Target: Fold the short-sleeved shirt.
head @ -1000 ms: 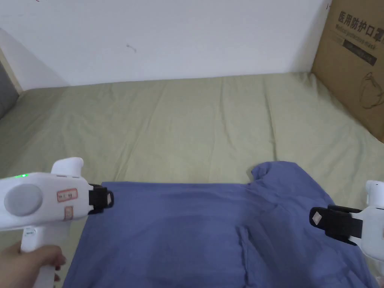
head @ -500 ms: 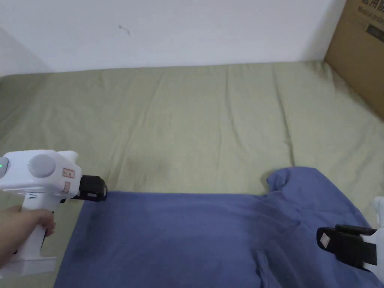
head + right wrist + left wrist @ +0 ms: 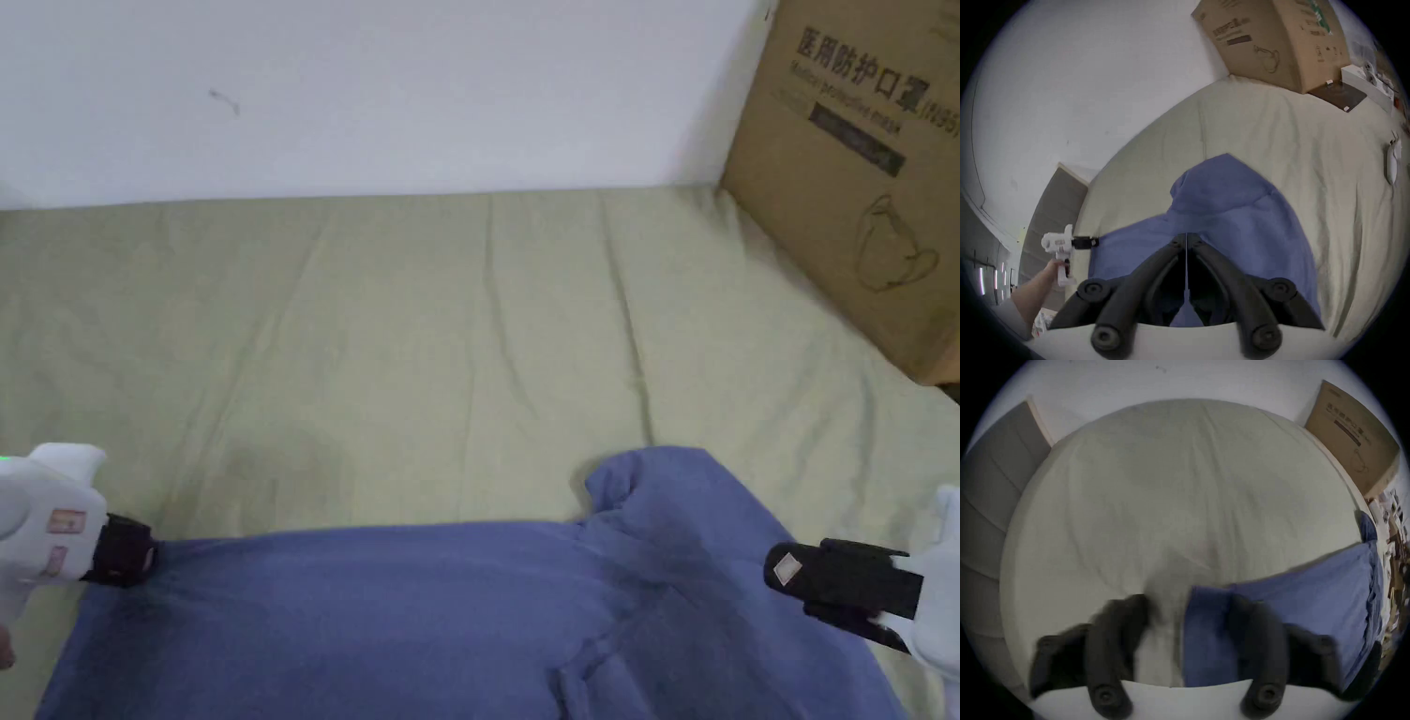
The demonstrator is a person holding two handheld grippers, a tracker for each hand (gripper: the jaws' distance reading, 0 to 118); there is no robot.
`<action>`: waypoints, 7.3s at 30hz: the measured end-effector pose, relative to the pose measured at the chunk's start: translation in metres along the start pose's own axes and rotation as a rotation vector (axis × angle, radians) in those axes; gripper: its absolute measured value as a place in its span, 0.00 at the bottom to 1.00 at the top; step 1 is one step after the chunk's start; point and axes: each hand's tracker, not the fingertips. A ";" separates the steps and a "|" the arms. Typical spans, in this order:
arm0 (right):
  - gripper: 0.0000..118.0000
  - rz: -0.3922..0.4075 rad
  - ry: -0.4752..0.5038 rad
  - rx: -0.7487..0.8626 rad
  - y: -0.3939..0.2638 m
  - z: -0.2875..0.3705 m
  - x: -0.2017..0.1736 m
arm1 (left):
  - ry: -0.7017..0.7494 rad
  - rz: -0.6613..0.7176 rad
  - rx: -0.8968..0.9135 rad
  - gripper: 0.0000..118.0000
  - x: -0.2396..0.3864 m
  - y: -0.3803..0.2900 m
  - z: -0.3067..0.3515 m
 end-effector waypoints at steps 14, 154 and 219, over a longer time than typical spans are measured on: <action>0.03 0.243 -0.251 -0.212 0.115 -0.115 0.025 | -0.124 0.060 0.160 0.00 0.012 -0.034 0.101; 0.90 0.333 -0.321 -0.460 -0.105 0.099 0.065 | -0.172 0.265 -0.111 0.79 0.025 -0.293 0.187; 0.00 0.212 -0.271 -0.396 -0.133 0.118 0.082 | -0.113 0.380 -0.015 0.03 0.060 -0.316 0.200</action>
